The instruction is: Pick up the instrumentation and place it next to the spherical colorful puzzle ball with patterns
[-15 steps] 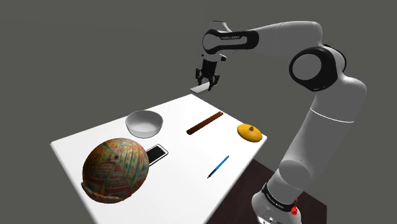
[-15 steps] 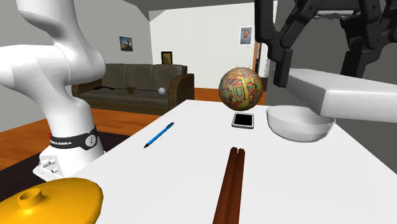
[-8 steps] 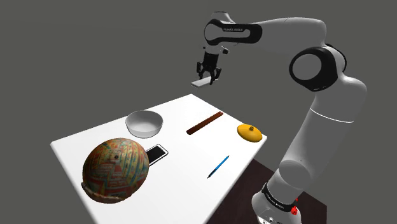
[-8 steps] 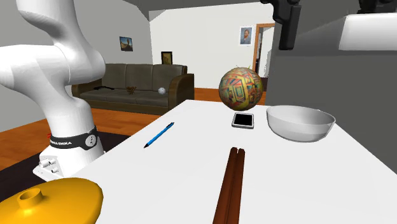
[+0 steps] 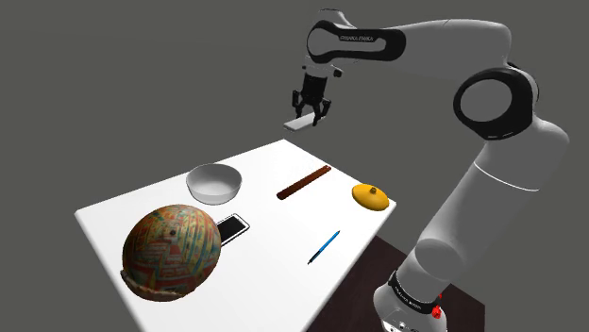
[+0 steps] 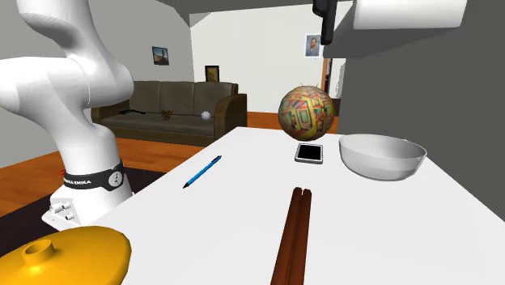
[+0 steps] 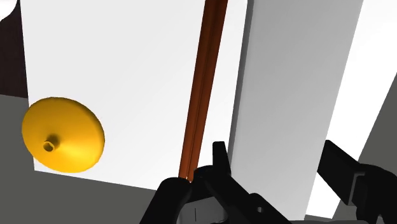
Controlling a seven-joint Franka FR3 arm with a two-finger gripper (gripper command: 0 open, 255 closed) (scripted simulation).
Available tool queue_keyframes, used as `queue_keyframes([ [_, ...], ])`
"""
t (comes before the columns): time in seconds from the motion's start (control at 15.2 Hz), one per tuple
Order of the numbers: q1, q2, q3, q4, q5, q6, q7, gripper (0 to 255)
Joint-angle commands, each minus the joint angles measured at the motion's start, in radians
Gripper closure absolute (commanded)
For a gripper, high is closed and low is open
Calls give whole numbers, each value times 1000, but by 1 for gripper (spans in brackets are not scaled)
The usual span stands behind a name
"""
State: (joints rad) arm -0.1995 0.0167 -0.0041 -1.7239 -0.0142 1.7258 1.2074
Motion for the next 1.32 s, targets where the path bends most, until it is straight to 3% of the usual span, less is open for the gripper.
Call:
queue_keyframes([
  [0.0, 17, -69, 16, -86, 0, 17, 35, 255],
  [0.59, 87, -315, 106, -345, 32, 30, 185, 255],
  [1.25, 180, -527, 236, -518, 119, -3, 368, 255],
])
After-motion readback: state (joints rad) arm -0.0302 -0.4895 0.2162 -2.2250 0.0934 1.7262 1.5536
